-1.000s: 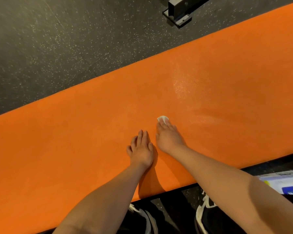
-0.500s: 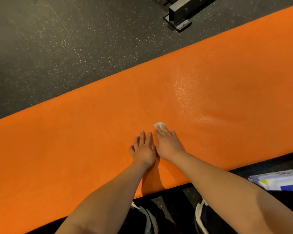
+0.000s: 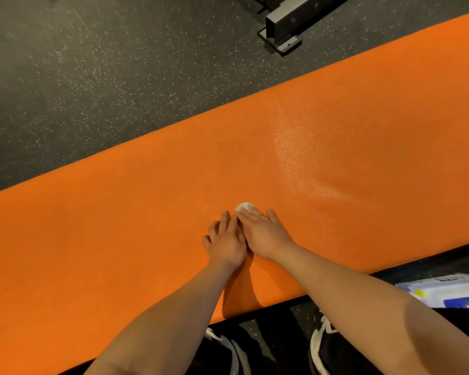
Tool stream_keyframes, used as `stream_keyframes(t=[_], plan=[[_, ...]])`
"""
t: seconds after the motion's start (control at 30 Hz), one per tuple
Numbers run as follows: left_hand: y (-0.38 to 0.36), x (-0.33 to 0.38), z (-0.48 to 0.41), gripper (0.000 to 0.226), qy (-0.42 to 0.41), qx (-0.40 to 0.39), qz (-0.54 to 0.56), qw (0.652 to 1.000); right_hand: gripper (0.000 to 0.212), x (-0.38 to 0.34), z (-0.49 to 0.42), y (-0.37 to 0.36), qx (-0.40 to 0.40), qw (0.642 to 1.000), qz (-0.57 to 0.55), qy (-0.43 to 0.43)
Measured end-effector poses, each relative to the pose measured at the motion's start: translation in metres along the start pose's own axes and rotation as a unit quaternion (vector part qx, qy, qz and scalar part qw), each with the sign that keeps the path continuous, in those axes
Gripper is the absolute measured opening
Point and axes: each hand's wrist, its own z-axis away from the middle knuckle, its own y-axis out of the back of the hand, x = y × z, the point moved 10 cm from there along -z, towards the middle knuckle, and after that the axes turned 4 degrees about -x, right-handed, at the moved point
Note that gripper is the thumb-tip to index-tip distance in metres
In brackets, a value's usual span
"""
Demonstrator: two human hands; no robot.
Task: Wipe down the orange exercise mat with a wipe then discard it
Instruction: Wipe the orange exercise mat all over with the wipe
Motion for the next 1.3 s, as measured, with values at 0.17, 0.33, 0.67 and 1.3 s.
stream_keyframes(t=[0.17, 0.33, 0.67, 1.3], plan=[[0.007, -0.003, -0.012, 0.052, -0.002, 0.011, -0.046, 0.999, 0.063, 0.061, -0.002, 0.032, 0.075, 0.987, -0.005, -0.144], [0.014, 0.0, -0.024, 0.05, 0.01, 0.033, -0.026, 0.999, 0.059, 0.018, -0.019, 0.016, 0.038, 0.994, -0.034, -0.092], [0.016, -0.001, -0.041, 0.053, 0.0, 0.033, -0.047, 0.998, 0.061, 0.052, -0.024, 0.035, 0.085, 0.985, -0.013, -0.149], [0.008, -0.003, -0.038, 0.056, -0.001, 0.03, -0.012, 0.999, 0.057, 0.013, -0.011, 0.012, 0.051, 0.997, 0.014, -0.06]])
